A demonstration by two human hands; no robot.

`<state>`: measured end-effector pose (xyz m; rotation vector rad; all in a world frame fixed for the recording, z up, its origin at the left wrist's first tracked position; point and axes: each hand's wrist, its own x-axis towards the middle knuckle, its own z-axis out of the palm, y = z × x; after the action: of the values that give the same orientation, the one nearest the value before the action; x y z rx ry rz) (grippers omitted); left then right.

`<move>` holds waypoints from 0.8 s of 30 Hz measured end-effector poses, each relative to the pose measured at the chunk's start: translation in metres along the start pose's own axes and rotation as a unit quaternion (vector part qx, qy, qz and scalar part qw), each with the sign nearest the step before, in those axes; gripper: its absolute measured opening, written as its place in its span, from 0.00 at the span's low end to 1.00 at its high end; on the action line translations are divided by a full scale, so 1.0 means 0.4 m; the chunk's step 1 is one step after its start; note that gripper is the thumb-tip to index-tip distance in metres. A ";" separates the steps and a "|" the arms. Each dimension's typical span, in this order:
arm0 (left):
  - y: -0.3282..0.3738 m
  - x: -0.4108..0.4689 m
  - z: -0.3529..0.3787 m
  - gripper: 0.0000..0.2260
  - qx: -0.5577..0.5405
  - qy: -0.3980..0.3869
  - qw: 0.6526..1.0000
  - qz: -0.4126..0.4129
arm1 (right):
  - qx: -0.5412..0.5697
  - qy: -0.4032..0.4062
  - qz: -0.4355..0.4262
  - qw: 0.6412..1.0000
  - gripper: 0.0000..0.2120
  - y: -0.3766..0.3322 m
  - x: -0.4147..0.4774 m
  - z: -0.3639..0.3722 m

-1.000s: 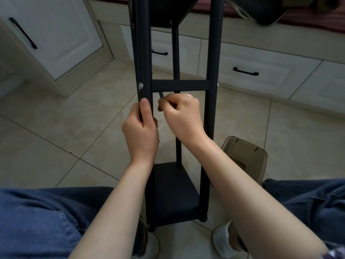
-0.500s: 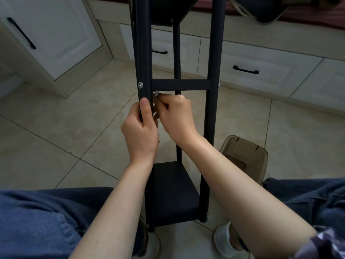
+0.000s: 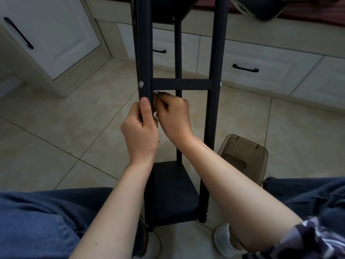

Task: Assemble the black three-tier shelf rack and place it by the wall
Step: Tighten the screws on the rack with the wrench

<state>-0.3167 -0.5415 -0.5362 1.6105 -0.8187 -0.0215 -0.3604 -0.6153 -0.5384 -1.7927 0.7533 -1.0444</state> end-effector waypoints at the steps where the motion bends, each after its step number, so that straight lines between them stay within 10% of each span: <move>1: 0.001 0.000 0.000 0.18 0.001 0.001 1.000 0.002 | -0.008 -0.012 0.015 1.000 0.16 0.002 -0.003 -0.003; 24: 0.021 -0.018 0.010 0.17 -0.013 -0.014 1.000 0.002 | -0.052 0.023 0.042 0.997 0.13 -0.052 -0.052 -0.073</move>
<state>-0.3277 -0.5410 -0.5328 1.5871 -0.8407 -0.0512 -0.3945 -0.6014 -0.5196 -1.8138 0.9189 -1.0097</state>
